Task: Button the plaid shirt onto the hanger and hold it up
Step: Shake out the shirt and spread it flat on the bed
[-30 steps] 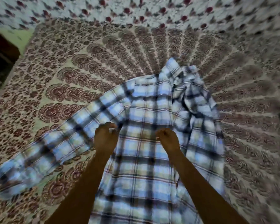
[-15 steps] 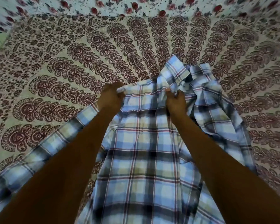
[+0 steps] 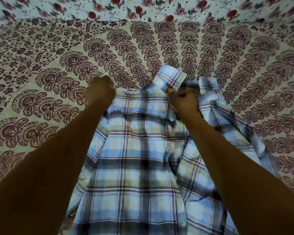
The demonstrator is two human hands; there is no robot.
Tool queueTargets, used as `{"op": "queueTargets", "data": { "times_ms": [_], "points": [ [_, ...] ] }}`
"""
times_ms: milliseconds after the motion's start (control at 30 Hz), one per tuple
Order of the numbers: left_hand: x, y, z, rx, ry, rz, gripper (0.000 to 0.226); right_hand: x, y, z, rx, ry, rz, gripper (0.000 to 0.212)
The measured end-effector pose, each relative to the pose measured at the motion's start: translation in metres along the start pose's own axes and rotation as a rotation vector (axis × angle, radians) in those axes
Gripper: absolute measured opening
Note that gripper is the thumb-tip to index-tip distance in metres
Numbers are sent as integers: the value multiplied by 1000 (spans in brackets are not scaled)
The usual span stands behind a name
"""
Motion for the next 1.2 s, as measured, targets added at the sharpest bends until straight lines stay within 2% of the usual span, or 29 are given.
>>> {"op": "queueTargets", "data": {
  "times_ms": [67, 100, 133, 167, 233, 300, 333, 400, 433, 500, 567, 600, 700, 800, 867, 933, 1000, 1200],
  "points": [
    [-19, -7, 10, 76, -123, 52, 18, -10, 3, 5, 46, -20, -22, 39],
    [-29, -11, 11, 96, -146, 35, 19, -13, 6, 7, 25, -13, -71, 36],
    [-38, -14, 8, 111, -135, 7, 24, -17, 8, 8, -20, -23, -137, 28],
    [-44, -16, -1, 119, -94, -30, 36, -20, 10, 9, -69, -25, -194, 31],
    [-46, -19, -27, 85, 6, -83, 55, -27, 13, 4, -154, -23, -253, 48],
    [-44, -20, -46, 27, 34, -136, 67, -29, 14, -4, -89, -34, -195, 41],
    [-41, -22, -52, 0, 21, -164, 71, -26, 16, -7, 2, -66, -114, 36],
    [-38, -16, -53, -88, 35, -202, 66, -22, 18, -8, 138, -88, 49, 40],
    [-38, -10, -52, -167, 73, -194, 60, -21, 16, -6, 136, -78, 76, 37],
    [-40, 0, -56, -247, 102, -124, 53, -31, 8, -3, 64, -60, 24, 19],
    [-46, 3, -70, -117, 89, -107, 51, -51, -2, 7, 31, -55, -63, 51],
    [-50, 3, -77, -41, 80, -123, 49, -63, -4, 15, 29, -35, -86, 56],
    [-54, 6, -93, 24, 99, -128, 34, -90, -4, 38, 20, 36, -71, 55],
    [-46, 20, -104, -2, 208, 32, 24, -102, 8, 42, 50, 61, -25, 48],
    [-51, 27, -103, 16, 207, 84, 25, -112, 17, 37, 35, 94, -103, 48],
    [-68, 29, -87, 15, 129, 88, 28, -126, 29, 37, -58, 137, -165, 42],
    [-93, 25, -63, -15, 24, 66, 28, -143, 52, 43, -112, 177, -84, 32],
    [-171, 1, 42, -267, -198, -49, 27, -187, 159, 85, -176, 43, 258, 25]
  ]
}}
Point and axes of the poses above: each hand's wrist, its own x-axis towards the middle knuckle, its own y-axis out of the back of the hand, z = x × y, the point moved 2 cm from there along x, towards the middle knuckle, and after that the axes turned 3 degrees about -y, right-handed, at the moved point
